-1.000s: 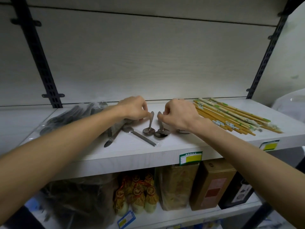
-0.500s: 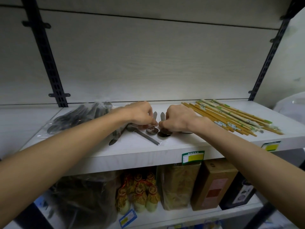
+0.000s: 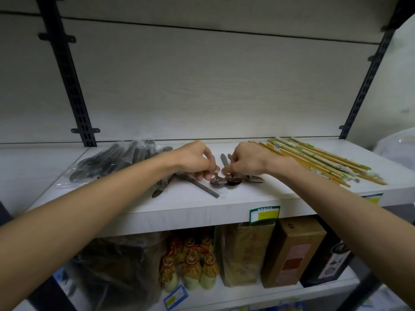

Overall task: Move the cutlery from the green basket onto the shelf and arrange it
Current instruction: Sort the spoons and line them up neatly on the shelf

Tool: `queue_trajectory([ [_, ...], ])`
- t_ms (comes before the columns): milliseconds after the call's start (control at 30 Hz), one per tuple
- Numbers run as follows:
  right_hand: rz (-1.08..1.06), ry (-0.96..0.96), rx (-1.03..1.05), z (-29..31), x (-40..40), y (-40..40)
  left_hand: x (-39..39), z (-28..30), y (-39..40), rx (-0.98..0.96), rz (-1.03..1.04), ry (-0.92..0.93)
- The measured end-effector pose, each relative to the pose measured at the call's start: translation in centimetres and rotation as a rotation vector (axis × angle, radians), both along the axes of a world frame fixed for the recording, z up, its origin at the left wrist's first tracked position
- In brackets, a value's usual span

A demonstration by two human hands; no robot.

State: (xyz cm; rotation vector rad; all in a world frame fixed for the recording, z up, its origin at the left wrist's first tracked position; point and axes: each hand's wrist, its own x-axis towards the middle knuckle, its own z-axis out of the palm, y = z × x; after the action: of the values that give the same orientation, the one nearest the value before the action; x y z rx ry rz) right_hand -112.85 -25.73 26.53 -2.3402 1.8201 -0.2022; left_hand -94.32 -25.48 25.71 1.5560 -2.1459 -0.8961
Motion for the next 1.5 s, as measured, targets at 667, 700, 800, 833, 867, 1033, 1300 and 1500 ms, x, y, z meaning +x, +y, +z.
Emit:
queue_trajectory([
  [667, 0.001, -0.109, -0.014, 0.3, 10.2, -2.7, 13.7, 0.0, -0.9, -0.462, 0.342, -0.433],
  [700, -0.01, -0.12, -0.002, 0.1, 10.3, -2.9, 14.0, -0.2, -0.7, -0.437, 0.334, -0.433],
  [800, -0.024, -0.173, 0.003, -0.8, 10.2, -4.2, 14.5, -0.6, -0.6, -0.415, 0.323, -0.429],
  [833, -0.022, -0.206, 0.009, -0.9, 10.1, -4.4, 14.6, -0.6, -0.5, -0.409, 0.323, -0.429],
  [867, -0.016, -0.263, 0.031, -0.9, 9.8, -4.4, 14.5, -0.5, -0.5, -0.4, 0.327, -0.429],
  [1033, 0.005, -0.64, 0.234, 1.1, 6.1, -3.4, 13.3, 0.6, -0.7, -0.484, 0.382, -0.419],
  [1300, -0.149, -0.79, 0.247, 3.8, -1.6, -1.5, 4.5, 1.5, -2.0, -0.392, 0.242, 0.06],
  [1500, -0.285, -0.974, 0.219, 2.0, -5.6, -0.1, 0.1, 1.5, -2.6, -0.218, 0.216, 0.193],
])
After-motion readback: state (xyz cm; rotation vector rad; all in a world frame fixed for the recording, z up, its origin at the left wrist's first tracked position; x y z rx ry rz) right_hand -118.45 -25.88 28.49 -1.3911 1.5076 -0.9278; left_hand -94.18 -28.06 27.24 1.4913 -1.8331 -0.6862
